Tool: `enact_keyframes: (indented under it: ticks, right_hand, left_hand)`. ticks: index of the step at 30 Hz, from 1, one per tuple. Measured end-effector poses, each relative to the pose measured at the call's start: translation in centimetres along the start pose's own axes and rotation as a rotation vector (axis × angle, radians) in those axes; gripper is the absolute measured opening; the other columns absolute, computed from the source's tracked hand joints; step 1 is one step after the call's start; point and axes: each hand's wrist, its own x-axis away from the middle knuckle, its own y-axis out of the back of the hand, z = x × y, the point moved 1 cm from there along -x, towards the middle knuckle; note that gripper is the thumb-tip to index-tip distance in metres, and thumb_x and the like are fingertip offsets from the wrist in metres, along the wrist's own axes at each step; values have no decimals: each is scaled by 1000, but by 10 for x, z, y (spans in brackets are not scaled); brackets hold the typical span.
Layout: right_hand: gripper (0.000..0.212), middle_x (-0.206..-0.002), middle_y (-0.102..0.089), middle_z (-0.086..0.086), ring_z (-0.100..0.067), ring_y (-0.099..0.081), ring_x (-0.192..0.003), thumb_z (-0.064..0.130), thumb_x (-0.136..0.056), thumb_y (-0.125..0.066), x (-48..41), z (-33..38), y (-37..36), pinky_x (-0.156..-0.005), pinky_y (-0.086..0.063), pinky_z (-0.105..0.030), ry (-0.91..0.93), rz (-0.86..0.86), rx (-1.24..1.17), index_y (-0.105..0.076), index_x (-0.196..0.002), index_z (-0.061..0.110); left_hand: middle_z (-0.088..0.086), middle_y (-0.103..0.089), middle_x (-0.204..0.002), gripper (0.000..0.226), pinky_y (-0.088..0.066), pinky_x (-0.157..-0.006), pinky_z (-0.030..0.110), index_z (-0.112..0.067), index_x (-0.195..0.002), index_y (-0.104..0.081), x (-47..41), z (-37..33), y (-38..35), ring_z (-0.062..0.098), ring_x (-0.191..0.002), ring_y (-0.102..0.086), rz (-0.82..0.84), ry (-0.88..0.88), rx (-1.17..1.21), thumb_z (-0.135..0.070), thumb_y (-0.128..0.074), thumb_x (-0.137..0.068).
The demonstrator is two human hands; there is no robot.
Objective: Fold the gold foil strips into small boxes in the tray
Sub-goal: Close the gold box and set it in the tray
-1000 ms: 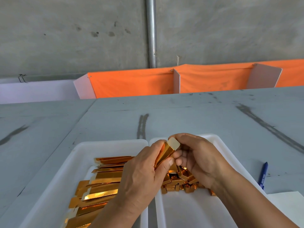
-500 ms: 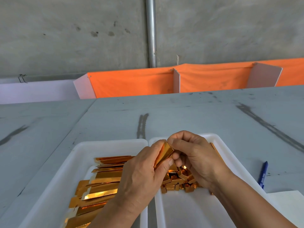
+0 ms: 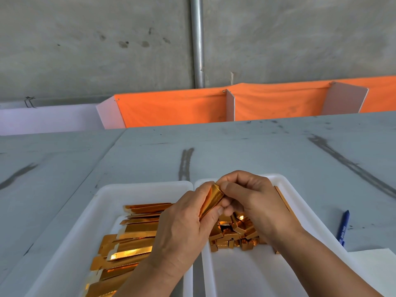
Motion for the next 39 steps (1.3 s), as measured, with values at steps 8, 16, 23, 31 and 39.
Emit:
enact_keyframes:
  ticks: [8,16,23,31,39]
  right_hand:
    - [13,-64,-69,-11,-18,-63,-53,10,-94,-63,-1,1,2,-56,-53,-23,-56,-14,27,-73,-88,14]
    - [14,-69,-72,-8,-19,-71,-62,14,-95,-63,0,-2,0,-64,-57,-23,-39,-3,4,-76,-89,15]
    - [20,-73,-74,-9,-19,-73,-67,7,-95,-62,-1,-5,-3,-66,-58,-21,-50,-6,-39,-76,-98,20]
    - [7,-74,-75,-10,-21,-74,-67,10,-90,-67,-1,-4,-2,-63,-59,-22,-23,-26,-4,-72,-93,13]
    - [10,-74,-75,-4,-16,-75,-71,9,-93,-65,4,-7,-7,-69,-60,-23,86,-44,130,-72,-90,15]
  left_hand:
    - [-7,-62,-83,56,-54,-54,18,-24,-133,-49,-2,-5,4,7,-66,-61,0,-46,-124,-56,-40,-87]
    - [-10,-63,-98,65,-55,-71,20,-29,-141,-43,0,-1,0,7,-83,-62,-8,29,-74,-60,-35,-84]
    - [-12,-63,-110,67,-54,-80,20,-29,-143,-39,0,1,-2,5,-94,-62,-38,82,-22,-58,-38,-83]
    - [-7,-66,-104,66,-56,-75,22,-23,-142,-44,0,-1,0,8,-89,-64,-53,71,-43,-55,-41,-84]
    - [-8,-65,-106,69,-55,-76,20,-23,-144,-40,1,0,-2,8,-90,-63,-25,101,-84,-56,-37,-84]
